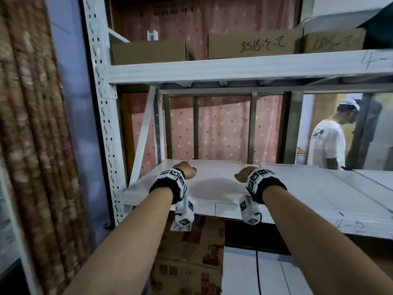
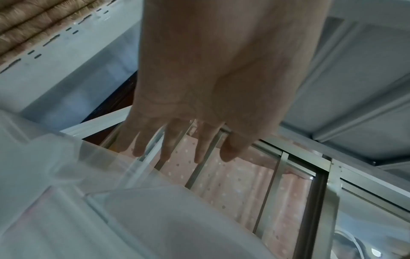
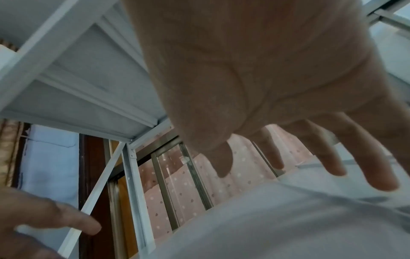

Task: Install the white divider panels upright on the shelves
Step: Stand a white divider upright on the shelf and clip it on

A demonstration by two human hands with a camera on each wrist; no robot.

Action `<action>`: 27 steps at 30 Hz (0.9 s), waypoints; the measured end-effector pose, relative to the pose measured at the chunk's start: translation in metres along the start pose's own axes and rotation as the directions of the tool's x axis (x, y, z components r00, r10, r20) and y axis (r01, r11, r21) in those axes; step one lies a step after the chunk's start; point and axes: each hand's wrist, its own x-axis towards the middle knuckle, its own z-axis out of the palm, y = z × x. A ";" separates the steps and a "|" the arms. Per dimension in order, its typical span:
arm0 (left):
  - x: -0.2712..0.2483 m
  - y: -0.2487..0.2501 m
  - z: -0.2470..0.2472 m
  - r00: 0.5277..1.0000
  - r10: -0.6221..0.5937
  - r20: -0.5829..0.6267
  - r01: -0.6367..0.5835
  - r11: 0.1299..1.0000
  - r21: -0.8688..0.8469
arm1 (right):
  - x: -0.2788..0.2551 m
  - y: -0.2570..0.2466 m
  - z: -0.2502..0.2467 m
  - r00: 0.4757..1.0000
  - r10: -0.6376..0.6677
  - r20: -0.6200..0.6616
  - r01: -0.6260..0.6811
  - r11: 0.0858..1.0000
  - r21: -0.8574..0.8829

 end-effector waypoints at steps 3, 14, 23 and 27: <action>0.022 -0.008 0.010 0.997 -0.062 0.056 0.062 0.998 -0.001 | 0.017 0.018 0.010 0.997 -0.081 -0.009 0.078 0.978 -0.192; 0.057 -0.026 0.032 0.993 -0.045 0.111 0.009 0.953 0.304 | 0.078 0.026 0.029 0.991 -0.124 0.045 0.131 0.955 -0.265; 0.040 -0.011 0.004 0.983 -0.047 0.178 0.006 0.975 0.222 | 0.087 0.016 0.014 0.999 -0.018 0.030 0.021 0.996 -0.082; 0.043 -0.024 -0.012 0.982 -0.053 0.182 0.018 0.982 0.191 | 0.075 0.009 0.002 0.997 0.051 0.059 -0.054 0.997 0.061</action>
